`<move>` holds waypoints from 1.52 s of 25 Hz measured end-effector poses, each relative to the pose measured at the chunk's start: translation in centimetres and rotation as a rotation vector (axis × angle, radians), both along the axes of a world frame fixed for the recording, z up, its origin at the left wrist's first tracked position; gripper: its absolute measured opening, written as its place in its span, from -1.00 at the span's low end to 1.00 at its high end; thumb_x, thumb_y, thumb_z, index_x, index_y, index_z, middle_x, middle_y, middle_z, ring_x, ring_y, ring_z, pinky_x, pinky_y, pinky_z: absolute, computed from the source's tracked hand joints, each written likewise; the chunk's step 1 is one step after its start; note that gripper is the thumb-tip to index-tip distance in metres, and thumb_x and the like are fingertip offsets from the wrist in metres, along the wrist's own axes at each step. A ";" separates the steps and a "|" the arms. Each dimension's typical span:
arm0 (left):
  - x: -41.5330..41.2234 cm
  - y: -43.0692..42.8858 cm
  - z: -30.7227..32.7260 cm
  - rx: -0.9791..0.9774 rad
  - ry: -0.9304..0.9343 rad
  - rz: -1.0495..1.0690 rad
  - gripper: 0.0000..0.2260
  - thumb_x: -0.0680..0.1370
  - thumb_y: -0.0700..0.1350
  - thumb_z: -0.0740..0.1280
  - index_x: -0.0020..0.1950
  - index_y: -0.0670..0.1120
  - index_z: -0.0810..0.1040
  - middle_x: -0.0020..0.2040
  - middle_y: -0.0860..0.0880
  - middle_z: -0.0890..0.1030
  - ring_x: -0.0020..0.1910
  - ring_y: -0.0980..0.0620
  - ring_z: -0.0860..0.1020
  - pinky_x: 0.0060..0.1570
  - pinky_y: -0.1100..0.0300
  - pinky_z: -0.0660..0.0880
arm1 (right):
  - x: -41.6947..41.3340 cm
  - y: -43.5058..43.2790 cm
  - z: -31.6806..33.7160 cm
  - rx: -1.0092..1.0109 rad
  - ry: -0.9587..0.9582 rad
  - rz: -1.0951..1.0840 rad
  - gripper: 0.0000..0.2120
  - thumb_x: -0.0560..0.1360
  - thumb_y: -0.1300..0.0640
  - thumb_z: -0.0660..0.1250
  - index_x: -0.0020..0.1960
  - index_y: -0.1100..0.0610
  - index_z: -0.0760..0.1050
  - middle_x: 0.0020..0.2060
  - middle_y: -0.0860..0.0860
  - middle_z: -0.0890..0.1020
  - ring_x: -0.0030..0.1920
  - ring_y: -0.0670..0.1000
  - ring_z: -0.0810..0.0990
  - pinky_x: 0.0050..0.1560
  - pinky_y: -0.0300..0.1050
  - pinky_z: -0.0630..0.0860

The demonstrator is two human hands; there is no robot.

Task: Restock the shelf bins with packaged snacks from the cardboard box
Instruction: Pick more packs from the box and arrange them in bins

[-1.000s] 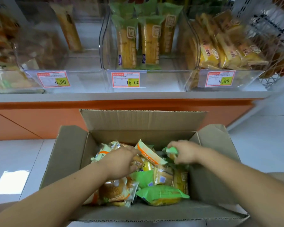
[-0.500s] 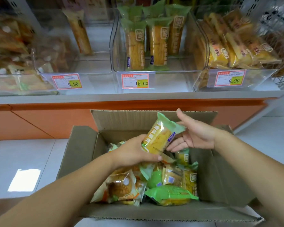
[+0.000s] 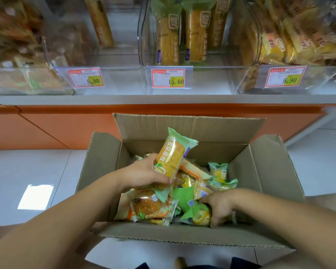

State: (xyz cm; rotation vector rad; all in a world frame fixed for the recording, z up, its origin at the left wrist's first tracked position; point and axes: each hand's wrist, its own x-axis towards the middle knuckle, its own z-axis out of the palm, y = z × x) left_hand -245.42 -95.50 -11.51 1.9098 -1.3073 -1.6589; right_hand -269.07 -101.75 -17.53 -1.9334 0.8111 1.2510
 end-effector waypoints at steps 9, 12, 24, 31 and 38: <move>2.0 0.3 0.1 -0.097 -0.128 0.010 -0.38 0.36 0.03 0.58 0.29 0.04 0.33 0.10 0.03 0.60 0.02 0.08 0.61 0.01 0.20 0.55 | -2.5 -5.3 5.7 0.261 -0.338 -0.545 -0.33 0.21 -0.05 0.55 0.27 0.08 0.46 0.15 0.02 0.63 0.17 0.07 0.60 0.21 -0.03 0.52; 2.3 0.4 0.1 -0.088 -0.182 -0.029 -0.39 0.36 0.05 0.57 0.30 0.04 0.35 0.10 0.04 0.60 0.02 0.09 0.60 0.02 0.19 0.55 | -3.0 -6.4 7.9 0.474 -0.582 -0.949 -0.29 0.13 -0.08 0.60 0.23 0.09 0.53 0.13 0.10 0.66 0.11 0.08 0.65 0.13 0.00 0.55; 2.1 0.5 1.5 -0.194 -0.325 -0.215 -0.31 0.21 0.21 0.55 0.30 0.26 0.41 0.17 0.04 0.44 0.11 0.06 0.51 0.22 0.16 0.45 | -1.0 -6.4 10.1 0.244 -0.824 -0.933 -0.25 0.00 -0.26 0.58 0.13 -0.02 0.56 0.01 0.00 0.70 -0.07 -0.02 0.70 -0.07 -0.11 0.63; 1.5 -0.3 3.2 -0.340 -0.227 -0.104 -0.17 0.27 0.04 0.63 0.44 0.28 0.30 0.22 0.17 0.53 0.15 0.21 0.53 0.13 0.39 0.45 | 0.7 -5.5 9.3 0.374 -0.869 -0.947 -0.10 -0.04 -0.26 0.64 0.22 0.02 0.49 0.06 0.06 0.69 0.05 0.08 0.68 -0.07 -0.08 0.62; -0.5 -0.1 3.0 -0.432 0.193 0.740 -0.13 0.28 -0.09 0.62 0.46 0.16 0.21 0.21 0.05 0.56 0.05 0.07 0.65 0.06 0.15 0.59 | 1.1 -4.5 8.9 0.462 -1.012 -1.315 -0.02 -0.17 -0.20 0.68 0.17 0.15 0.52 -0.01 0.19 0.70 -0.04 0.15 0.70 -0.19 -0.02 0.64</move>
